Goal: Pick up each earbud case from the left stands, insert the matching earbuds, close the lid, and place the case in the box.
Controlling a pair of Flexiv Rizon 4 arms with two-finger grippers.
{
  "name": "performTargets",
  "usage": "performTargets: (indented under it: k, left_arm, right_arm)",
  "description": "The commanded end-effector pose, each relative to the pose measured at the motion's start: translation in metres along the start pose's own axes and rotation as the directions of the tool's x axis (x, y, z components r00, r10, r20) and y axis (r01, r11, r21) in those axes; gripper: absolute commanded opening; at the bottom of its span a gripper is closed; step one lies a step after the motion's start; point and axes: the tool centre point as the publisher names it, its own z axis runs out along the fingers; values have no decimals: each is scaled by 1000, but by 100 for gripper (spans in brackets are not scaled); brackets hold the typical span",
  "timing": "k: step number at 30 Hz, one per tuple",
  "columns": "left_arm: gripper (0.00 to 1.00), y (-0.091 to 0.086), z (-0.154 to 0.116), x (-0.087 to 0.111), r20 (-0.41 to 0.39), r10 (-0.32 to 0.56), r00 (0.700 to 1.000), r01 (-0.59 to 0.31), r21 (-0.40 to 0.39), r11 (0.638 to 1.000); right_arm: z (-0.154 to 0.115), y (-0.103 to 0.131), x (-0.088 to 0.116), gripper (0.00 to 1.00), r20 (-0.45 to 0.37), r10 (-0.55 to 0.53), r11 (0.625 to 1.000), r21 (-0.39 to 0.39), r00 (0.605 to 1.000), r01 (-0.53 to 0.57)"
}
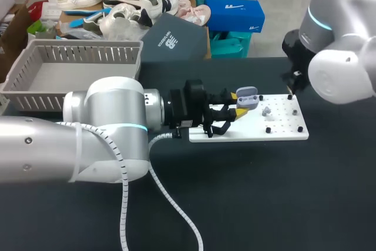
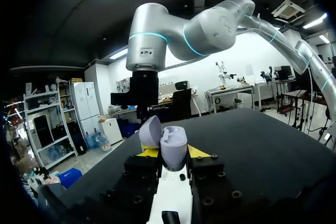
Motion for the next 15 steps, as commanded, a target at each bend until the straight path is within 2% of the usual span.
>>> performTargets:
  k: [1,4,15]
  left_arm:
    - [0,-1,1,1,3,2,1000,-2,-9,1000]
    - [0,-1,1,1,3,2,1000,-2,-9,1000]
    - [0,-1,1,1,3,2,1000,-2,-9,1000]
  right_arm:
    - [-28,13,28,0,54,4,999,38,999,-6]
    - [-41,18,39,0,74,4,999,45,997,-7]
    - [-41,18,39,0,74,4,999,45,997,-7]
